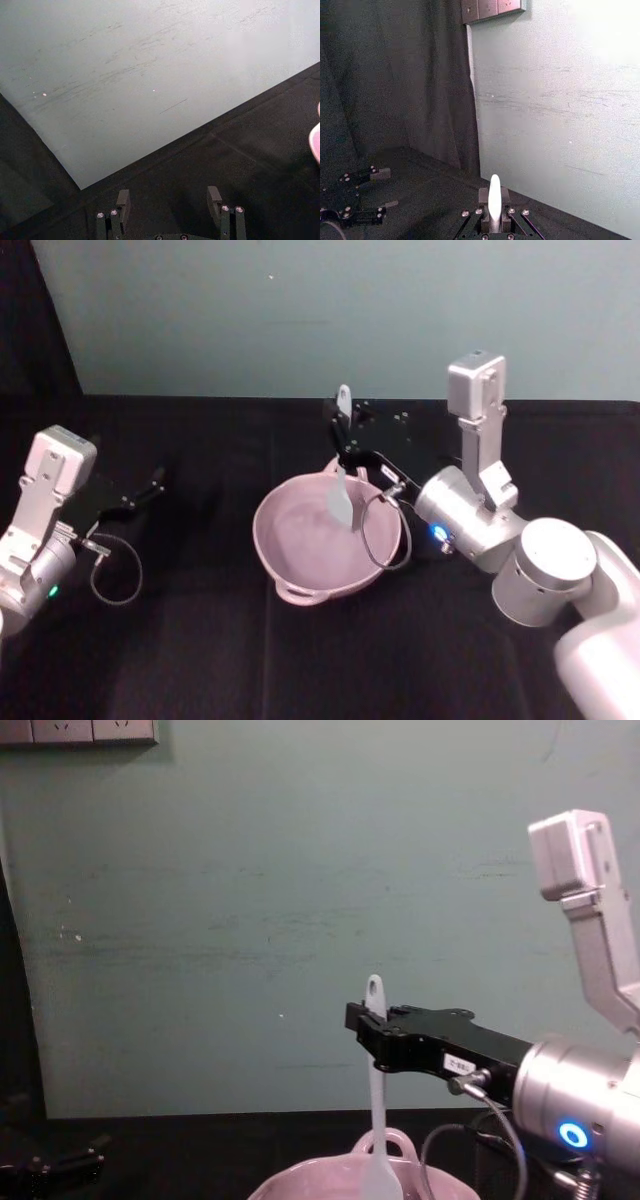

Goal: Use the one hand to pick up the spoon and stir the clear water in the bowl.

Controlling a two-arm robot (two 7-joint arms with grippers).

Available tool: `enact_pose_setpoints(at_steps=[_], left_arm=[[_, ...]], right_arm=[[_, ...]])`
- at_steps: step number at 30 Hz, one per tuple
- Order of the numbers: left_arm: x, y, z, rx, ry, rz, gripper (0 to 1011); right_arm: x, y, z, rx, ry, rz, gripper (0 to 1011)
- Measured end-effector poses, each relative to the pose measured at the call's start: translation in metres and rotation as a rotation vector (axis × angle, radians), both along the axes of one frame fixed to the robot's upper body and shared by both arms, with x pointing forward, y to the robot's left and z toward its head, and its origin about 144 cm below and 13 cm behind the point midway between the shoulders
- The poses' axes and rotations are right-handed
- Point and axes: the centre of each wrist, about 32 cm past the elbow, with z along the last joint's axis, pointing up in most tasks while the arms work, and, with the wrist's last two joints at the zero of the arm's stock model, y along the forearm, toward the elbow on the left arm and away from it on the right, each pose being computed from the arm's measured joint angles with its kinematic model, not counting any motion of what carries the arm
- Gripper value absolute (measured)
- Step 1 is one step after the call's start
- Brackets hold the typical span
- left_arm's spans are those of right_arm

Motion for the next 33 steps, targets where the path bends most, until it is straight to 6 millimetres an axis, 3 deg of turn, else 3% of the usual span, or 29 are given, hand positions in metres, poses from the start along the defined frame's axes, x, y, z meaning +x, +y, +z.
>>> enact_pose_setpoints(at_steps=[16, 33], left_arm=[[0.000, 0.000, 0.000, 0.000, 0.000, 0.000, 1011], [0.000, 0.000, 0.000, 0.000, 0.000, 0.000, 1011]], right_arm=[[-0.023, -0.007, -0.004, 0.006, -0.003, 0.017, 121], [-0.027, 0.034, -0.006, 0.018, 0.006, 0.123, 121]])
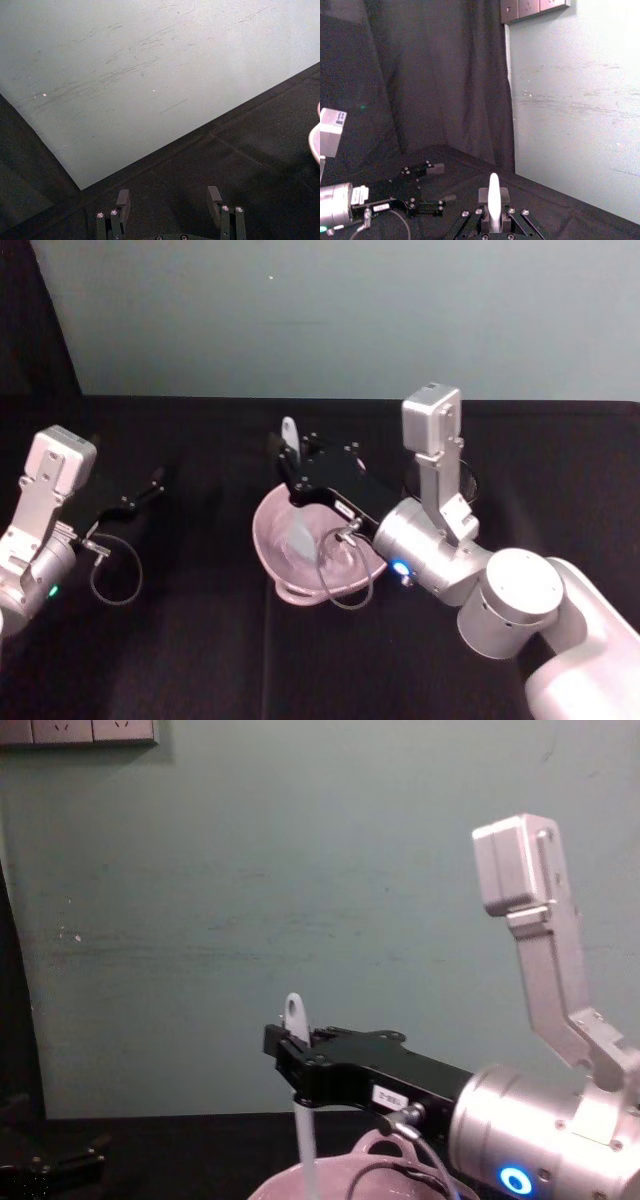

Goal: Use the one hand to pick up the spoon and stir the clear water in the bowl.

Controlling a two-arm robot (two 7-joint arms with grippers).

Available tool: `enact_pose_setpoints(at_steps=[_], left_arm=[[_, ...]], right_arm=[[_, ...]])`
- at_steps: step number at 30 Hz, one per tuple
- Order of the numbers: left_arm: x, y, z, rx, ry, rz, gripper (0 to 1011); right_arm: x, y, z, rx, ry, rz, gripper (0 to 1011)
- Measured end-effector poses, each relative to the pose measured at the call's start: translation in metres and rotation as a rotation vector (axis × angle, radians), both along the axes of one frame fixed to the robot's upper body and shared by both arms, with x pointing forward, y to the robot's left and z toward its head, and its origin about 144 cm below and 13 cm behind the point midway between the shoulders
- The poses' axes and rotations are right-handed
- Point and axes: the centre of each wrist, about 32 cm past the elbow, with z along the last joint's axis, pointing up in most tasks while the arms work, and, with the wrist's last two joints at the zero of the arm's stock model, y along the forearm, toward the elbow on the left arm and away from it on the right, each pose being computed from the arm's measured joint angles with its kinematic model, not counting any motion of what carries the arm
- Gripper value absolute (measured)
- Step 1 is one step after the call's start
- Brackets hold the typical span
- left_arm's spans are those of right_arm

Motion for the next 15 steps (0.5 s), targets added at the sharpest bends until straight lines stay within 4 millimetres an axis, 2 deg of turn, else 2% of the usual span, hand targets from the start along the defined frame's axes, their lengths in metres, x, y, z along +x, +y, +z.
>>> enact_pose_setpoints(at_steps=[7, 15], left_arm=[[0.000, 0.000, 0.000, 0.000, 0.000, 0.000, 1011], [0.000, 0.000, 0.000, 0.000, 0.000, 0.000, 1011]], right_arm=[[0.011, 0.011, 0.004, 0.008, -0.009, 0.006, 121], [0.029, 0.010, 0.005, 0.003, -0.003, -0.031, 121]])
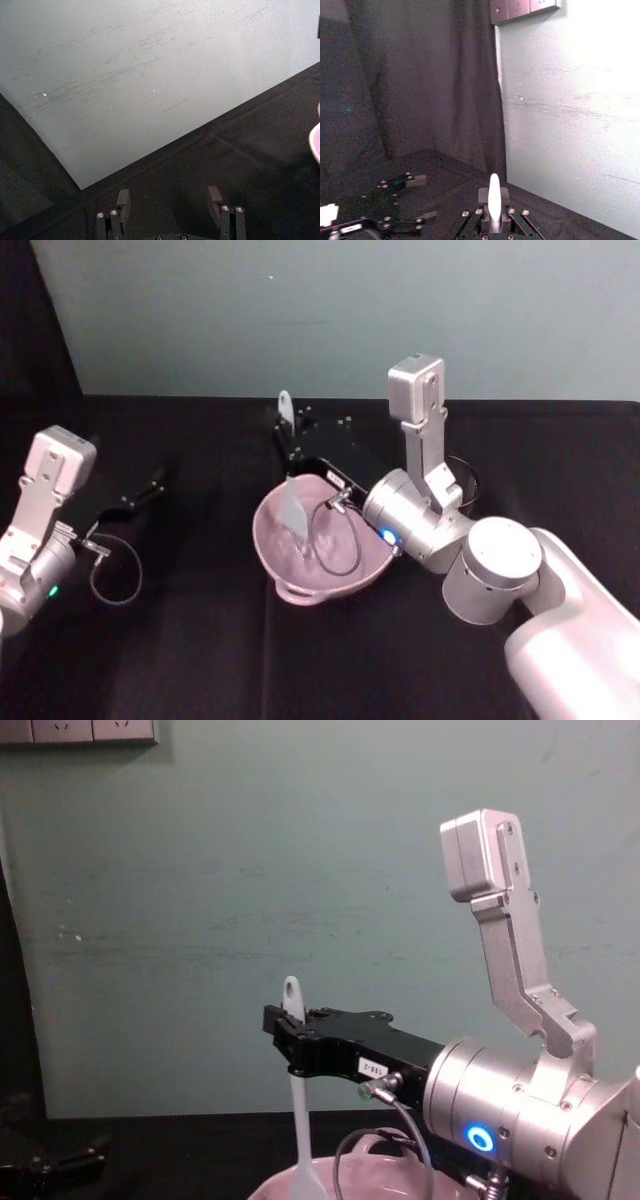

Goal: Use the one hand to pick up the spoon and stir the clear water in the bowl.

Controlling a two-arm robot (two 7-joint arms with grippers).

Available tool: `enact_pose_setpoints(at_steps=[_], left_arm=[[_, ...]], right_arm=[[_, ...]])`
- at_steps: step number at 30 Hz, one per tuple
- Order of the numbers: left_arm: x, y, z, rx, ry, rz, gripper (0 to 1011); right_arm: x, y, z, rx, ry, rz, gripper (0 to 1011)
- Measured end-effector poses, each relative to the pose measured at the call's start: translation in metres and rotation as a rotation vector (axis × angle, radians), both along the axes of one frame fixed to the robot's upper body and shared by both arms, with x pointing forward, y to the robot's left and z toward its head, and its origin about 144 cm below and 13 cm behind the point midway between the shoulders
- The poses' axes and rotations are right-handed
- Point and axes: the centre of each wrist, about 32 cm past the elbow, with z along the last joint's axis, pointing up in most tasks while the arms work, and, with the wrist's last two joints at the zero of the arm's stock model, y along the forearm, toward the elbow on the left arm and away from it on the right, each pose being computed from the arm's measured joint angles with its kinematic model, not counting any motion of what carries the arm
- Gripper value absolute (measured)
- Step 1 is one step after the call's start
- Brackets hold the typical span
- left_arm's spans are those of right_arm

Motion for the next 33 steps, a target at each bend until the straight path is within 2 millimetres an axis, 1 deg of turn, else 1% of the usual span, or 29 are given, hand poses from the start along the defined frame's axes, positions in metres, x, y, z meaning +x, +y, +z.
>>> enact_pose_setpoints(at_steps=[7, 14, 17, 21, 26, 33], left_arm=[[0.000, 0.000, 0.000, 0.000, 0.000, 0.000, 1011], [0.000, 0.000, 0.000, 0.000, 0.000, 0.000, 1011], [0.000, 0.000, 0.000, 0.000, 0.000, 0.000, 1011], [0.000, 0.000, 0.000, 0.000, 0.000, 0.000, 1011], [0.000, 0.000, 0.000, 0.000, 0.000, 0.000, 1011], [0.000, 0.000, 0.000, 0.000, 0.000, 0.000, 1011]], right_arm=[[0.011, -0.010, -0.001, -0.010, 0.005, -0.042, 121], [0.011, -0.023, 0.001, -0.009, -0.003, -0.075, 121], [0.007, -0.030, 0.002, -0.010, -0.007, -0.082, 121], [-0.004, -0.037, 0.003, -0.002, -0.007, -0.090, 121], [-0.018, -0.040, 0.006, 0.040, -0.006, -0.086, 121], [-0.025, -0.042, 0.009, 0.073, -0.020, -0.083, 121]])
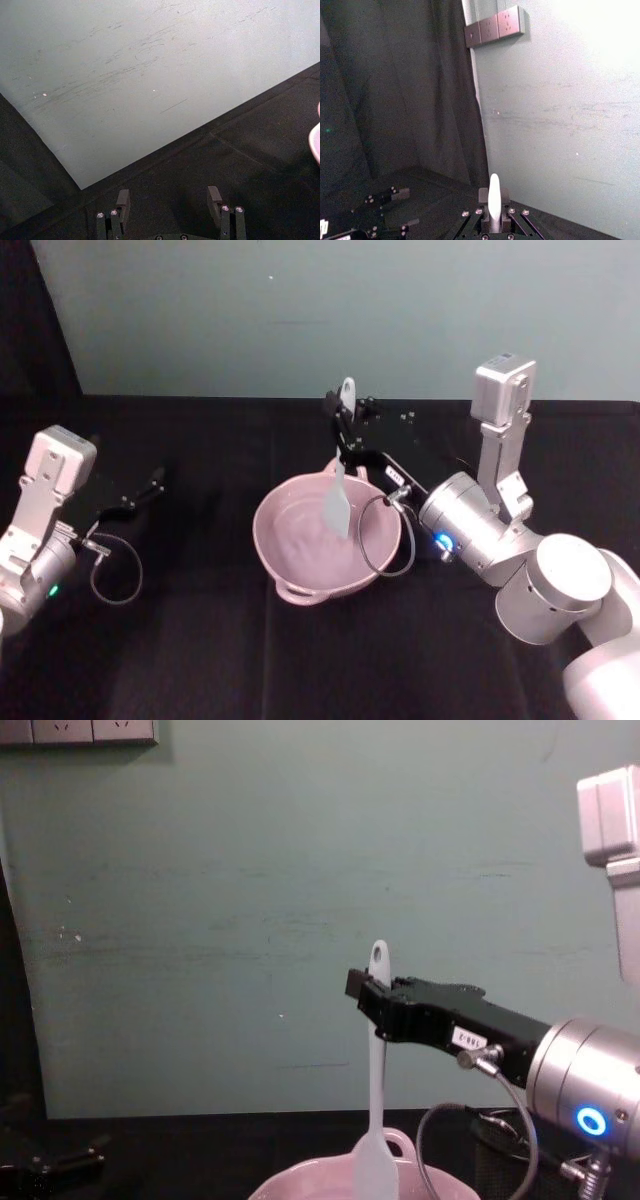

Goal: Use the one hand to pick up the spoon and stir the clear water in the bowl.

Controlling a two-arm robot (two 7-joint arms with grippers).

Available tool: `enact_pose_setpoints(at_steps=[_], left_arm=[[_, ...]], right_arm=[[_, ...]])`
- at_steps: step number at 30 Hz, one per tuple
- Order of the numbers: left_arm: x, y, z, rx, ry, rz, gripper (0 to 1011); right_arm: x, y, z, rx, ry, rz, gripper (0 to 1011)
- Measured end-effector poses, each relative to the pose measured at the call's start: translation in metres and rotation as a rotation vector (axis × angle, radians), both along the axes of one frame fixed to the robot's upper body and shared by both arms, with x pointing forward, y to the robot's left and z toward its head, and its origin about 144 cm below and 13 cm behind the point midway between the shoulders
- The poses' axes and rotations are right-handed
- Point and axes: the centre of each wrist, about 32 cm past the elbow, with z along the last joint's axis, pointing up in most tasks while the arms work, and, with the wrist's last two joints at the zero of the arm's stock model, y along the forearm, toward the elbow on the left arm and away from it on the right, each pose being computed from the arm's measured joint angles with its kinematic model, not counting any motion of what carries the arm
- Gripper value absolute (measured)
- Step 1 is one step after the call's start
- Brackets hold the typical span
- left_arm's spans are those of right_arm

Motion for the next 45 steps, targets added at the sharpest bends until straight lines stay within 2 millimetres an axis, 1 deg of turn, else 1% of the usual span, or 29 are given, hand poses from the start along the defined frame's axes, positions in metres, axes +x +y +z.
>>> enact_pose_setpoints(at_steps=[3, 13, 20, 28, 30, 33, 36, 37, 38, 39, 41, 45], left_arm=[[0.000, 0.000, 0.000, 0.000, 0.000, 0.000, 1011], [0.000, 0.000, 0.000, 0.000, 0.000, 0.000, 1011], [0.000, 0.000, 0.000, 0.000, 0.000, 0.000, 1011], [0.000, 0.000, 0.000, 0.000, 0.000, 0.000, 1011], [0.000, 0.000, 0.000, 0.000, 0.000, 0.000, 1011], [0.000, 0.000, 0.000, 0.000, 0.000, 0.000, 1011], [0.000, 0.000, 0.000, 0.000, 0.000, 0.000, 1011], [0.000, 0.000, 0.000, 0.000, 0.000, 0.000, 1011], [0.000, 0.000, 0.000, 0.000, 0.000, 0.000, 1011], [0.000, 0.000, 0.000, 0.000, 0.000, 0.000, 1011], [0.000, 0.000, 0.000, 0.000, 0.000, 0.000, 1011], [0.000, 0.000, 0.000, 0.000, 0.000, 0.000, 1011]], right_arm=[[0.000, -0.001, 0.004, 0.013, -0.012, -0.002, 121], [-0.003, -0.007, 0.030, 0.116, -0.069, -0.009, 121], [-0.002, -0.008, 0.048, 0.115, -0.097, -0.001, 121], [-0.001, -0.008, 0.057, 0.096, -0.097, 0.000, 121], [0.000, -0.009, 0.062, 0.086, -0.095, -0.002, 121], [0.001, -0.014, 0.070, 0.080, -0.096, -0.013, 121], [0.002, -0.025, 0.077, 0.081, -0.097, -0.035, 121], [0.003, -0.031, 0.079, 0.084, -0.096, -0.048, 121], [0.003, -0.031, 0.079, 0.084, -0.096, -0.048, 121], [0.003, -0.039, 0.082, 0.089, -0.096, -0.064, 121], [0.003, -0.046, 0.083, 0.091, -0.095, -0.077, 121], [0.002, -0.066, 0.084, 0.078, -0.091, -0.126, 121]])
